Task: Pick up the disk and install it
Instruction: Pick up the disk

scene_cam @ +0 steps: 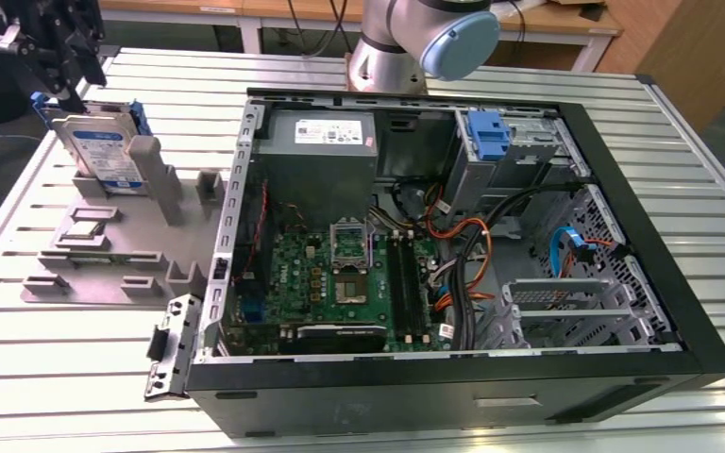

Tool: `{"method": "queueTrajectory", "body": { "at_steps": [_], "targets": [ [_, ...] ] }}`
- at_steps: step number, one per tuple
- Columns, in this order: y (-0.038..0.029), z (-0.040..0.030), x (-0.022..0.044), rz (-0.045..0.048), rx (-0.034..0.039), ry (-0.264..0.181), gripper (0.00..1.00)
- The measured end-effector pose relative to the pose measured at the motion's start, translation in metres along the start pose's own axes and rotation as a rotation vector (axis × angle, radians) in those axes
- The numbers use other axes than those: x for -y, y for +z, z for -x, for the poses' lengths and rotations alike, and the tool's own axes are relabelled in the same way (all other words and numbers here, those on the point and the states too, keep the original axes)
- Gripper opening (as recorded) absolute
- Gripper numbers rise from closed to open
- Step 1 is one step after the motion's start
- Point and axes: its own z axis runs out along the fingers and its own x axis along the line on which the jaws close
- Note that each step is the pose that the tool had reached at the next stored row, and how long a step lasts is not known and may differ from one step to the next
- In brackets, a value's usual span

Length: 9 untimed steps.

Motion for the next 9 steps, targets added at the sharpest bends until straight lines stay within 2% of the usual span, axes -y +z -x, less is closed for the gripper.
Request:
{"method": "queueTrajectory", "body": {
  "at_steps": [9],
  "targets": [
    [0.0064,-0.0002,0.0004,-0.0004,-0.0004,-0.007,0.59]
  ]
}}
